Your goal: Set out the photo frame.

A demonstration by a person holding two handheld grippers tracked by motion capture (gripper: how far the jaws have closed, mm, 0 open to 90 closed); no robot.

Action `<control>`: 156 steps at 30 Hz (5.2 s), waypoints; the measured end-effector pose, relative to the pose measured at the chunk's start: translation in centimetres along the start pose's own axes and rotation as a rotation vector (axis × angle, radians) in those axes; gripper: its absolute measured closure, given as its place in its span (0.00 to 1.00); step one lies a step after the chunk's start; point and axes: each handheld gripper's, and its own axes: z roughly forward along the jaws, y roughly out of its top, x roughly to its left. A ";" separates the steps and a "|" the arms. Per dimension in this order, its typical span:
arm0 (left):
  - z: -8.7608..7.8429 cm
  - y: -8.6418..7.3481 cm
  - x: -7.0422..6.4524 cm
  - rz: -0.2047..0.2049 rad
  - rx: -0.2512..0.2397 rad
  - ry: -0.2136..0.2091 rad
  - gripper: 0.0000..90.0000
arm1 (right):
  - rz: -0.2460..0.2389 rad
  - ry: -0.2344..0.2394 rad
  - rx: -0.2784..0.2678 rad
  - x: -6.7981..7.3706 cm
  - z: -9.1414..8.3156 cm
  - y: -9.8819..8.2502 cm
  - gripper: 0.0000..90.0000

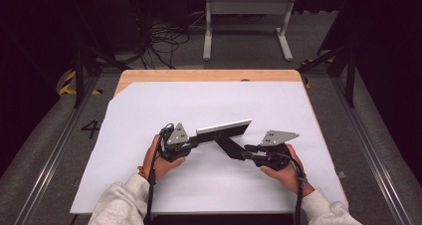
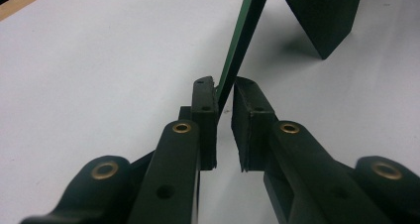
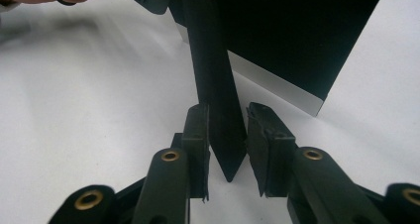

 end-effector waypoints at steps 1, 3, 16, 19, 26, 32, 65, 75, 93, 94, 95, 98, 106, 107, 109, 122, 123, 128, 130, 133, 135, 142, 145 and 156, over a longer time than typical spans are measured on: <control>0.0 0.0 0.0 -0.001 -0.001 0.001 0.89 | 0.003 0.001 -0.002 -0.1 0.0 0.0 0.80; 0.1 0.0 0.0 0.002 0.001 0.001 0.89 | 0.005 -0.001 0.000 -0.1 0.0 0.0 0.79; 0.7 -0.2 0.1 -0.005 0.026 0.001 0.88 | 0.009 -0.045 0.037 -0.1 1.4 -0.5 0.89; 0.5 -0.1 0.0 0.003 0.033 0.001 0.89 | 0.011 -0.050 0.038 -0.2 1.4 -0.4 0.89; 0.2 -0.1 -0.2 -0.005 0.036 -0.006 0.91 | 0.036 -0.066 0.040 -0.8 1.4 -0.3 0.86; 0.0 -0.1 -0.5 -0.002 0.036 -0.011 0.91 | 0.052 -0.088 0.038 -1.6 1.7 -0.1 0.84; -0.1 0.2 -2.3 0.054 0.045 -0.063 0.89 | 0.044 -0.228 0.030 -3.2 2.8 0.7 0.73; -0.9 0.0 -2.1 0.077 0.023 -0.074 0.91 | 0.029 -0.198 -0.014 -2.5 0.9 1.0 0.68; -0.4 -0.1 -2.3 0.111 0.064 -0.087 0.95 | 0.050 -0.199 0.040 -3.1 2.5 -0.1 0.83; -0.4 -0.1 -2.3 0.111 0.064 -0.087 0.95 | 0.052 -0.193 0.038 -3.1 2.6 -0.1 0.83; -0.6 -0.1 -2.2 0.107 0.064 -0.084 0.95 | 0.052 -0.193 0.038 -3.1 2.6 -0.1 0.83; -1.1 -0.3 -1.8 0.093 0.055 -0.075 0.93 | 0.052 -0.194 0.038 -3.1 2.6 0.0 0.82; -0.1 -0.7 -1.3 0.075 0.072 -0.082 0.84 | 0.078 -0.200 0.036 -3.7 2.0 -0.2 0.62; 0.1 -0.7 -1.3 0.077 0.072 -0.084 0.84 | 0.087 -0.195 0.036 -3.8 2.2 -0.3 0.62; 0.2 -0.6 -1.4 0.081 0.072 -0.089 0.84 | 0.094 -0.191 0.035 -3.9 2.4 -0.3 0.61; 0.6 -0.4 -1.9 0.093 0.085 -0.103 0.89 | 0.100 -0.173 0.046 -4.0 3.7 0.0 0.70; 0.6 -0.4 -1.9 0.091 0.083 -0.106 0.89 | 0.100 -0.172 0.047 -4.0 3.7 0.0 0.70; 0.9 -0.1 -2.2 0.084 0.075 -0.121 0.90 | 0.106 -0.186 0.047 -4.3 4.0 0.2 0.70; 1.0 0.0 -2.3 0.085 0.077 -0.119 0.90 | 0.109 -0.187 0.046 -4.4 4.1 0.3 0.69; 1.3 0.1 -2.5 0.084 0.075 -0.131 0.89 | 0.110 -0.190 0.048 -4.6 4.2 0.4 0.69; 1.4 0.2 -2.6 0.085 0.075 -0.135 0.89 | 0.114 -0.192 0.048 -4.7 4.2 0.4 0.69; 1.8 0.6 -3.3 0.098 0.077 -0.148 0.87 | 0.113 -0.192 0.037 -5.0 4.7 0.5 0.73; 1.8 0.6 -3.4 0.102 0.074 -0.152 0.87 | 0.110 -0.183 0.038 -4.9 4.7 0.5 0.73; 1.8 0.2 -3.5 0.128 0.098 -0.153 0.88 | 0.020 -0.150 0.009 -1.1 2.2 0.5 0.69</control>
